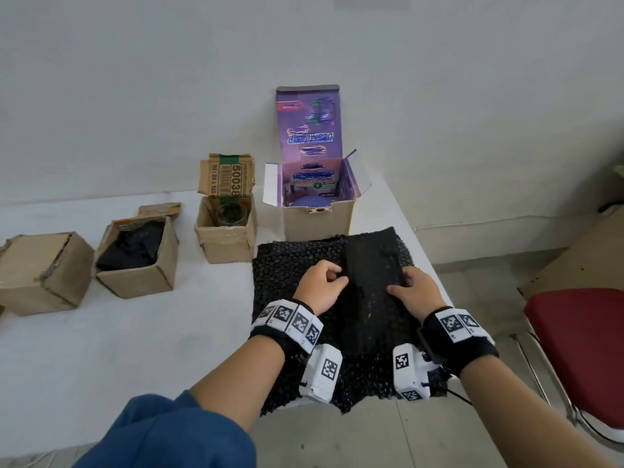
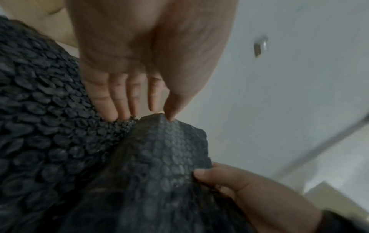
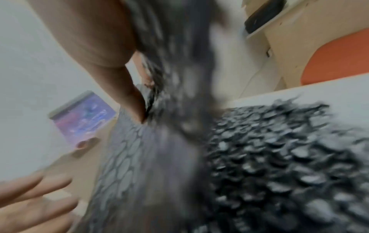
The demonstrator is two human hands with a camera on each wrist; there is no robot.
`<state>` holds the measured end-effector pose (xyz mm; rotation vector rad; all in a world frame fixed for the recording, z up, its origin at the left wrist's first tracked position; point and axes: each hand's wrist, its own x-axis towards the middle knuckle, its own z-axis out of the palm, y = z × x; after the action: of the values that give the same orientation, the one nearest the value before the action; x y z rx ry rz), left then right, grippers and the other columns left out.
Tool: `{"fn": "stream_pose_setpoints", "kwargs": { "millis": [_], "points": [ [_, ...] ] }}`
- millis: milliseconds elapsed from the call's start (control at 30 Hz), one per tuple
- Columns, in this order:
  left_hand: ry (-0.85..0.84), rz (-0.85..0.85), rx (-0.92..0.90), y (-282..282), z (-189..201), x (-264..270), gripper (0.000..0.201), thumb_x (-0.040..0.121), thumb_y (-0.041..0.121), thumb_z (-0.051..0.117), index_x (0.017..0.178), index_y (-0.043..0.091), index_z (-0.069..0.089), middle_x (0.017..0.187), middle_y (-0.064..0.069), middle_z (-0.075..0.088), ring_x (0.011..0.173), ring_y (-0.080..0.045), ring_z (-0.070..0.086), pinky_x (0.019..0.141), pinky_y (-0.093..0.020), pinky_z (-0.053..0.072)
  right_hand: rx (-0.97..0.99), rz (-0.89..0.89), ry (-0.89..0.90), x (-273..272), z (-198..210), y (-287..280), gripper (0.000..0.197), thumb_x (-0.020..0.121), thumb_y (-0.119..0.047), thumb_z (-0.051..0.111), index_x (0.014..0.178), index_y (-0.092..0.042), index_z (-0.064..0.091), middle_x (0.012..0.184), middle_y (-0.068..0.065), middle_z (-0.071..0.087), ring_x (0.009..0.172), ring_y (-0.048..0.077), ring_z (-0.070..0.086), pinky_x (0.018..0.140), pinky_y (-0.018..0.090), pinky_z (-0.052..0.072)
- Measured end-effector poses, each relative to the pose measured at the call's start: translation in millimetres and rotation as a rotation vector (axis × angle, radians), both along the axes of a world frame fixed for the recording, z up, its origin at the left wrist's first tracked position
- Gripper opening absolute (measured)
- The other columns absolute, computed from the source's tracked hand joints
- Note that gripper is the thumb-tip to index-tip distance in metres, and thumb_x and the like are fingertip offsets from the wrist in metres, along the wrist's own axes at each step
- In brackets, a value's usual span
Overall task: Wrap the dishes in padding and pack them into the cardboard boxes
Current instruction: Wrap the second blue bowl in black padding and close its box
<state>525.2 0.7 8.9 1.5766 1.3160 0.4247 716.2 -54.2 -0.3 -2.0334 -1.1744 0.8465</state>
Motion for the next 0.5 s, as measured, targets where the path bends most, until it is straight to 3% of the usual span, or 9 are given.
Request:
{"fn": "stream_pose_setpoints", "kwargs": {
  "millis": [67, 233, 300, 367, 433, 500],
  "points": [
    [0.166, 0.012, 0.028, 0, -12, 6, 0.045, 0.087, 0.039, 0.061, 0.123, 0.016, 0.048, 0.114, -0.001, 0.053, 0.107, -0.019, 0.055, 0.091, -0.030, 0.044, -0.065, -0.026, -0.054, 14, -11, -8, 0.025, 0.080, -0.008, 0.069, 0.104, -0.005, 0.063, 0.108, 0.014, 0.068, 0.097, 0.026, 0.063, 0.089, 0.034, 0.046],
    [0.258, -0.016, -0.047, -2, -30, 26, 0.061, 0.080, 0.052, 0.065, 0.125, 0.013, 0.049, 0.115, -0.003, 0.061, 0.107, -0.022, 0.058, 0.090, -0.033, 0.046, -0.135, -0.054, -0.154, 19, -28, -18, 0.032, 0.082, -0.012, 0.067, 0.112, -0.004, 0.060, 0.116, 0.014, 0.065, 0.110, 0.028, 0.059, 0.091, 0.030, 0.043],
    [0.285, -0.035, -0.053, 0, -32, 30, 0.053, 0.079, 0.051, 0.067, 0.113, 0.011, 0.059, 0.108, -0.003, 0.065, 0.102, -0.023, 0.060, 0.078, -0.029, 0.045, -0.143, -0.042, -0.176, 17, -28, -19, 0.030, 0.083, -0.012, 0.066, 0.111, -0.004, 0.059, 0.115, 0.014, 0.065, 0.110, 0.029, 0.059, 0.089, 0.030, 0.043],
    [0.269, -0.071, -0.068, 1, -31, 30, 0.034, 0.081, 0.047, 0.067, 0.086, 0.013, 0.067, 0.088, -0.002, 0.068, 0.088, -0.023, 0.064, 0.067, -0.027, 0.043, -0.148, -0.038, -0.178, 14, -26, -19, 0.028, 0.084, -0.013, 0.065, 0.110, -0.005, 0.059, 0.114, 0.014, 0.065, 0.108, 0.029, 0.059, 0.089, 0.032, 0.044],
    [0.171, -0.025, -0.101, 3, -30, 27, 0.025, 0.082, 0.040, 0.069, 0.072, 0.017, 0.061, 0.080, -0.001, 0.064, 0.085, -0.024, 0.063, 0.070, -0.029, 0.045, -0.149, -0.031, -0.186, 11, -22, -17, 0.030, 0.086, -0.014, 0.063, 0.114, -0.005, 0.057, 0.115, 0.013, 0.063, 0.110, 0.029, 0.058, 0.089, 0.031, 0.043],
    [0.033, 0.021, -0.139, 7, -25, 19, 0.021, 0.084, 0.035, 0.068, 0.078, 0.017, 0.058, 0.084, -0.002, 0.063, 0.088, -0.025, 0.062, 0.076, -0.033, 0.047, -0.131, -0.031, -0.189, 7, -16, -13, 0.029, 0.089, -0.018, 0.062, 0.115, -0.006, 0.056, 0.112, 0.013, 0.061, 0.110, 0.030, 0.056, 0.088, 0.030, 0.041]
  ]
}}
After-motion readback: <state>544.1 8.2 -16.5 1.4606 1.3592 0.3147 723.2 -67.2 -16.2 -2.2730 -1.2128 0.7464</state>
